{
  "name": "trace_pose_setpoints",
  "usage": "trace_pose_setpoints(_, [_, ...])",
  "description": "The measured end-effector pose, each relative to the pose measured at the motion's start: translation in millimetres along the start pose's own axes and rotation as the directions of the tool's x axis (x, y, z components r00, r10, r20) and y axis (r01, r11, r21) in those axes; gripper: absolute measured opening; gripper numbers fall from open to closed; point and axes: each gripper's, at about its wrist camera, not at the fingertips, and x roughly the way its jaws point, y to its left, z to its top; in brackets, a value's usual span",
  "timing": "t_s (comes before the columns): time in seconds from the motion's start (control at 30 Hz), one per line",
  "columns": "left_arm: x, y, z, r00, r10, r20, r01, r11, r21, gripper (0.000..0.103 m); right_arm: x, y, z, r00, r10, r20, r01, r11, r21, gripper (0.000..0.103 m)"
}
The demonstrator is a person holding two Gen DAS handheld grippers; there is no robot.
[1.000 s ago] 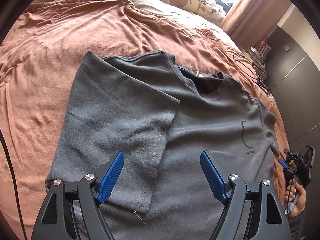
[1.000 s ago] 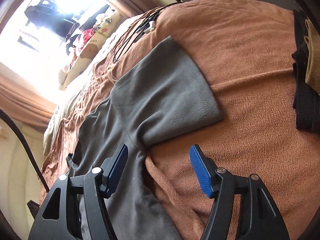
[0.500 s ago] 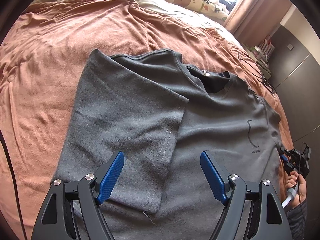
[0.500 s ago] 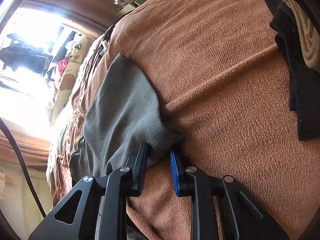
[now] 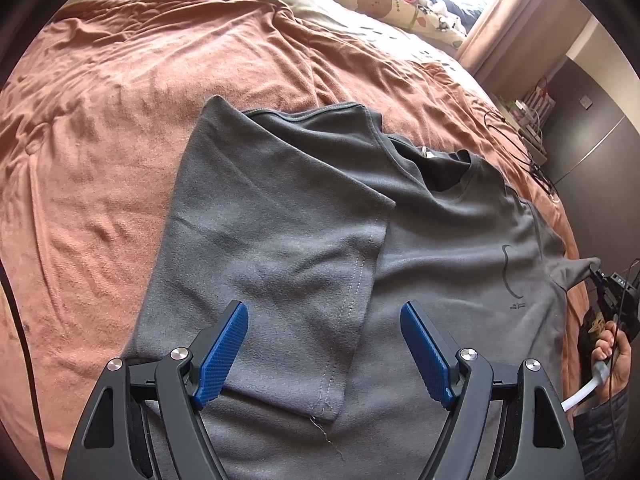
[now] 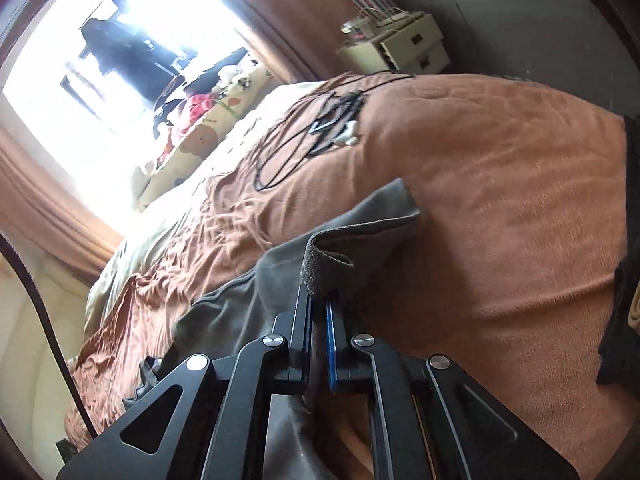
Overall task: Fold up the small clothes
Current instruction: 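Lift and fold the held sleeve over onto the shirt body, open the right tool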
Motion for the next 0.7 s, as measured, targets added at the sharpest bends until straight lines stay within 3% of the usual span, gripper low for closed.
trace_pose_setpoints(0.17, [-2,1,-1,1.0,0.001,0.001,-0.001,1.0,0.001,0.08,-2,38,-7,0.998,0.051,-0.033,-0.055,0.986,-0.16,0.003])
trace_pose_setpoints(0.4, [-5,10,-2,1.0,0.002,0.008,-0.002,1.0,-0.016,0.08,21,62,-23,0.986,0.076,-0.149,-0.123,0.931,-0.342,0.003])
trace_pose_setpoints(0.57, [-5,17,-4,1.0,0.004,0.004,-0.004,1.0,-0.03,0.08,46,74,-44,0.964,0.07,-0.257,-0.17,0.904,-0.391,0.003])
trace_pose_setpoints(0.7, [-6,21,-6,1.0,0.003,0.004,-0.002,0.999,-0.034,0.08,65,83,-59,0.933,0.035,-0.359,-0.196,0.885,-0.422,0.004])
